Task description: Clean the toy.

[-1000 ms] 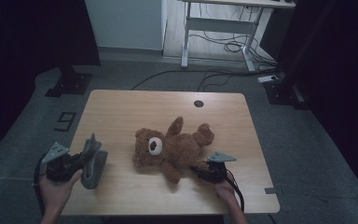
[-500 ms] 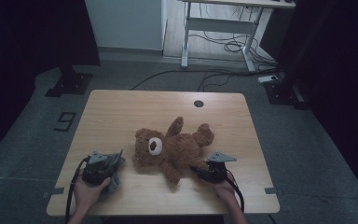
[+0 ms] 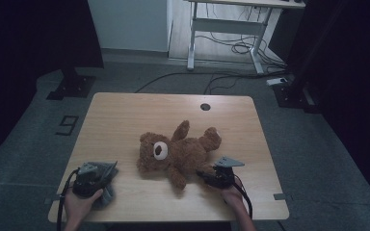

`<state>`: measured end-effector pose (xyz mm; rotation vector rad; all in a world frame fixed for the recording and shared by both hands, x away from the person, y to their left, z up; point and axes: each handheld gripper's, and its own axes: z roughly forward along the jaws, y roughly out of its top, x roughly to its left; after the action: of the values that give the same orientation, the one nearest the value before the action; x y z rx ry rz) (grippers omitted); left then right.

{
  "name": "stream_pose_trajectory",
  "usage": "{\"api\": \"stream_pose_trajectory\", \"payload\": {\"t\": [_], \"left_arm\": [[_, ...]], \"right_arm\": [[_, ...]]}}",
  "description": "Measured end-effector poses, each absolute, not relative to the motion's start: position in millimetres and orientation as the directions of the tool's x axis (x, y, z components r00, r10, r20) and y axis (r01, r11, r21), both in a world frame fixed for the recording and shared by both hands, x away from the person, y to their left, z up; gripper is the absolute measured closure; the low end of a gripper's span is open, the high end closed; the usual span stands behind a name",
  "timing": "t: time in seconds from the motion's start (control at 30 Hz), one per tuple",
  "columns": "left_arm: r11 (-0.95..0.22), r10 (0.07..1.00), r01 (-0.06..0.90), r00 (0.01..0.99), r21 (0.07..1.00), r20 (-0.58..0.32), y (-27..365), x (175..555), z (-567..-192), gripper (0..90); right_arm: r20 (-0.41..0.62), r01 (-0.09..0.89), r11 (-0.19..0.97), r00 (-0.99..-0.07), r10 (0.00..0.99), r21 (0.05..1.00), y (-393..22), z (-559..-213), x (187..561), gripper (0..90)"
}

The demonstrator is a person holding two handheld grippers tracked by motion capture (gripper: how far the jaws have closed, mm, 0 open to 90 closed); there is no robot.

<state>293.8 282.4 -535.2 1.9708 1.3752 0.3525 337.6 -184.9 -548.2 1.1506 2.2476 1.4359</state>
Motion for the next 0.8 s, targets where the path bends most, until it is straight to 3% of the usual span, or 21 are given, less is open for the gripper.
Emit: {"api": "stream_pose_trajectory", "payload": {"t": [0.13, 0.17, 0.2, 0.23, 0.3, 0.53, 0.8], "left_arm": [[-0.223, 0.889, 0.707, 0.429, 0.671, -0.156, 277, 297, -532, 56.1], [-0.227, 0.888, 0.703, 0.434, 0.674, -0.153, 275, 297, -531, 56.1], [-0.232, 0.889, 0.699, 0.435, 0.676, -0.144, 273, 298, -529, 45.7], [-0.235, 0.891, 0.691, 0.435, 0.683, -0.134, 271, 297, -527, 45.7], [-0.232, 0.886, 0.650, 0.449, 0.724, -0.119, 267, 294, -514, 35.6], [-0.229, 0.855, 0.555, 0.508, 0.799, -0.107, 248, 289, -484, 28.9], [-0.235, 0.789, 0.510, 0.597, 0.827, -0.143, 209, 291, -476, 27.0]], "right_arm": [[0.203, 0.488, 0.210, -0.662, 0.721, 0.847, -185, -548, 337, 54.0], [0.206, 0.491, 0.209, -0.661, 0.721, 0.845, -185, -549, 337, 52.2], [0.200, 0.492, 0.212, -0.657, 0.727, 0.845, -185, -549, 337, 46.6], [0.200, 0.492, 0.212, -0.657, 0.727, 0.845, -185, -549, 337, 46.6], [0.187, 0.490, 0.211, -0.644, 0.742, 0.846, -184, -548, 335, 37.7], [0.198, 0.461, 0.158, -0.633, 0.749, 0.873, -189, -540, 330, 29.0], [0.217, 0.436, 0.107, -0.628, 0.748, 0.893, -200, -532, 323, 26.2]]}}
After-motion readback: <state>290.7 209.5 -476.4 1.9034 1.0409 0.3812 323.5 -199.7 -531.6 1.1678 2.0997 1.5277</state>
